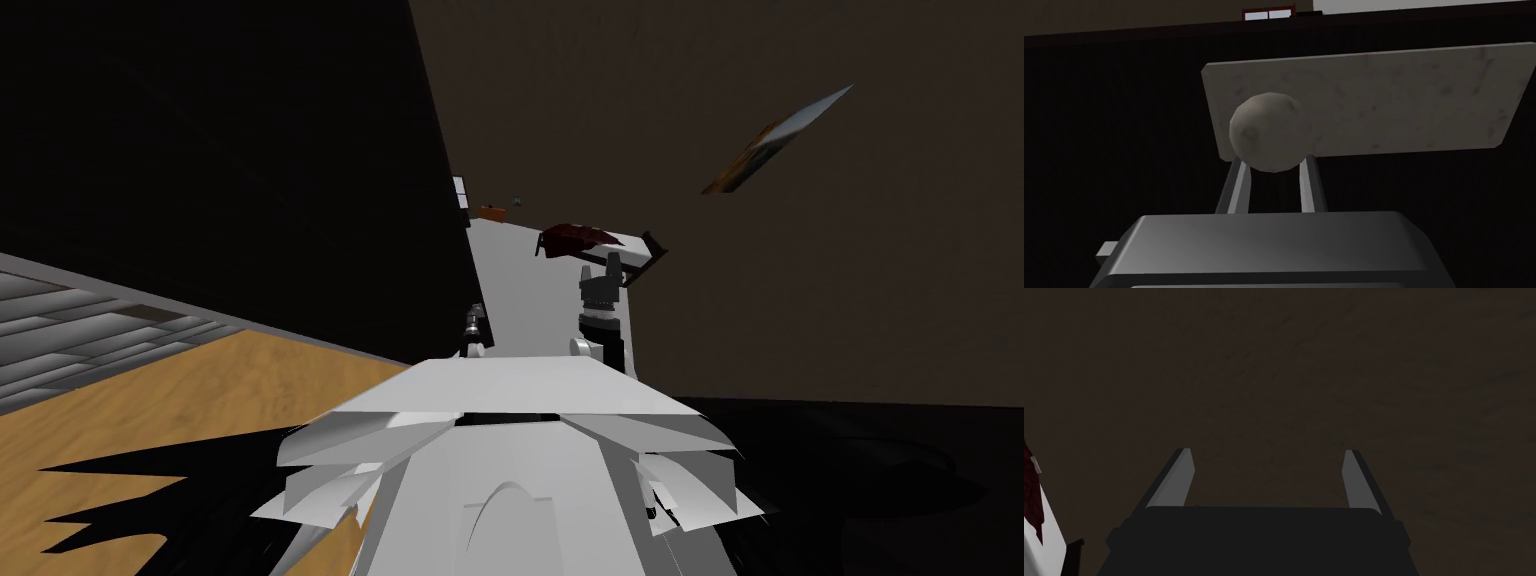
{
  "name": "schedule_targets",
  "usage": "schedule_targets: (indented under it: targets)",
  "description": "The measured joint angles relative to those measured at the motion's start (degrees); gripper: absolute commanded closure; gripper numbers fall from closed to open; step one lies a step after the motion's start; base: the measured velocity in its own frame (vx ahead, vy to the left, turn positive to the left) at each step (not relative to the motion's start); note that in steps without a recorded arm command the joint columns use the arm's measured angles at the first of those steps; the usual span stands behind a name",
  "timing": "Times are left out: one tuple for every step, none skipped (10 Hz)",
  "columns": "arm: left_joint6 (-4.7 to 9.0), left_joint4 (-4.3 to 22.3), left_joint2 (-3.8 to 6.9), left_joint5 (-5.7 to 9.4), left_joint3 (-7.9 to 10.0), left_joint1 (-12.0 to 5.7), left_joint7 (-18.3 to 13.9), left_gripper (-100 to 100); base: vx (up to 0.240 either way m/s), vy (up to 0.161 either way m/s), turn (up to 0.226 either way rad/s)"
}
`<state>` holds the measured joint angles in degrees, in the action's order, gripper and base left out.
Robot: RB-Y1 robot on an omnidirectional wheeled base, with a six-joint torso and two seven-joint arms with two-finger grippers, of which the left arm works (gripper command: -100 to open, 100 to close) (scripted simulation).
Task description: Push the door open
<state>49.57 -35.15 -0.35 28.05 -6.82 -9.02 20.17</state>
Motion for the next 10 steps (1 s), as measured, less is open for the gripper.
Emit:
schedule_targets:
  targets:
    - [-0.35, -1.0, 0.28, 0.14, 0.23, 0.46, 0.4, -100, 0.003, 0.030, 0.018]
    - [-0.31, -1.9, 0.75, 1.14, -0.69, 0.97, 1.0, -100, -0.051, 0.037, 0.010]
    - [0.09, -2.1, 1.07, 2.22, -1.72, 1.26, 1.7, -100, -0.070, 0.041, 0.007]
    - [0.45, -2.5, 1.32, 3.27, -2.67, 1.56, 2.4, -100, -0.068, 0.041, 0.009]
    - [0.87, -2.7, 1.54, 4.34, -3.69, 1.84, 3.1, -100, -0.063, 0.039, 0.012]
    - [1.33, -3.1, 1.73, 5.50, -4.80, 2.20, 3.8, -100, -0.061, 0.034, 0.013]
    - [1.54, -4.2, 1.85, 6.74, -5.98, 2.97, 4.7, -100, -0.059, 0.024, 0.013]
    - [1.96, -4.5, 1.85, 8.04, -7.20, 3.30, 5.6, -100, -0.055, 0.031, 0.017]
    - [2.47, -4.6, 1.80, 9.40, -8.40, 3.40, 6.4, -100, -0.061, 0.027, 0.013]
    - [2.69, -5.8, 1.70, 10.75, -9.66, 4.21, 7.4, -100, -0.069, 0.010, 0.011]
